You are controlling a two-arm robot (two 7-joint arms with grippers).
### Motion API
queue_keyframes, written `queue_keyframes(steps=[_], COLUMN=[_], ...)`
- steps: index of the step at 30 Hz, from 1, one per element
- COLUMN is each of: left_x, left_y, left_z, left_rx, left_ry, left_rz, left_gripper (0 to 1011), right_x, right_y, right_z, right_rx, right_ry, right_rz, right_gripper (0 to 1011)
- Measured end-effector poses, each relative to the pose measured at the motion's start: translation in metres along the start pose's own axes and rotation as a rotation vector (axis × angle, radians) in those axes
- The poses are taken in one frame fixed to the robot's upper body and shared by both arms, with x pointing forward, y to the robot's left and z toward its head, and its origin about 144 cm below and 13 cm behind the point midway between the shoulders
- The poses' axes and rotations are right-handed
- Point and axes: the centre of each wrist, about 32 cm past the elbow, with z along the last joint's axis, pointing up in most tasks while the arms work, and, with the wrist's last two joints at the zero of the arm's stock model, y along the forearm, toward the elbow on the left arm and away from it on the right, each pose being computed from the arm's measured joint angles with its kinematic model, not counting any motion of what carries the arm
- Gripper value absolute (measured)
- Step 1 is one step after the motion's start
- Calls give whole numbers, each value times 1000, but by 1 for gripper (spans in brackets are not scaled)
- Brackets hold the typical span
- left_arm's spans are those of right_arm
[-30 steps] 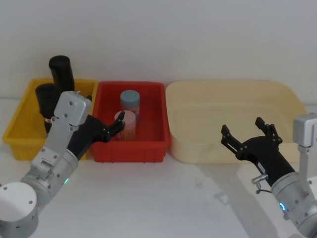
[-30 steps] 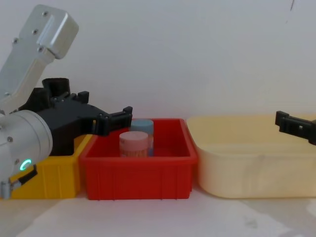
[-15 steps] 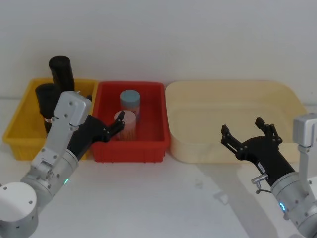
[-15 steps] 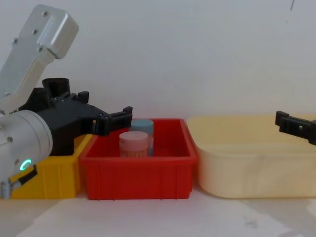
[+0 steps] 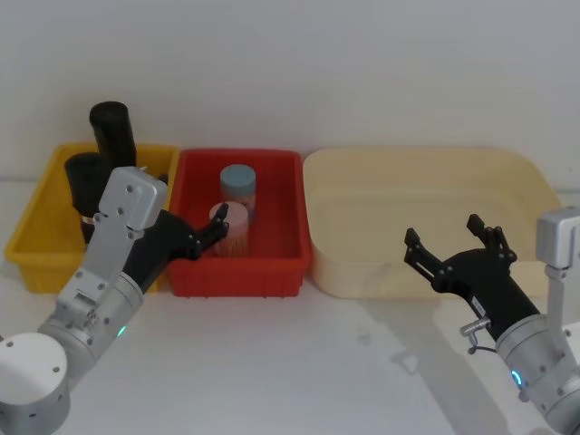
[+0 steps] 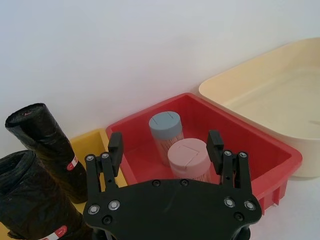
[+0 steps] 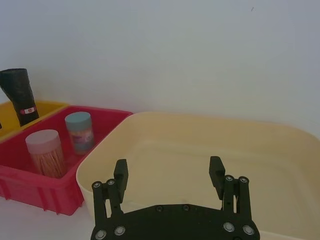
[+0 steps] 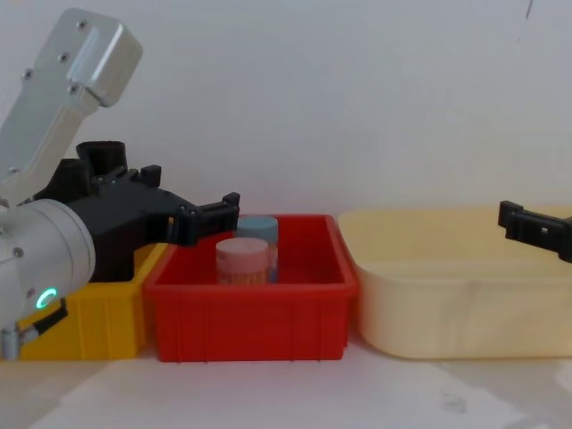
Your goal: Pick up the garbage bag with the one hand and transfer it to the other hand.
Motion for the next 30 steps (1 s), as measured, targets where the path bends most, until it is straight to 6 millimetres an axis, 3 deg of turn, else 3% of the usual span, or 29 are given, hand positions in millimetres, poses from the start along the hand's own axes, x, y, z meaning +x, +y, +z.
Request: queue_keyframes(steps=[30], left_x=[0], left_y=[0], left_z=[0], left_rx=[0], left_ry=[0], left_rz=[0], left_gripper=[1001], right_x=[0], right_y=[0], right_z=[0], right_rx=[0], right_ry=[0], right_rz=[0], right_gripper=[1001])
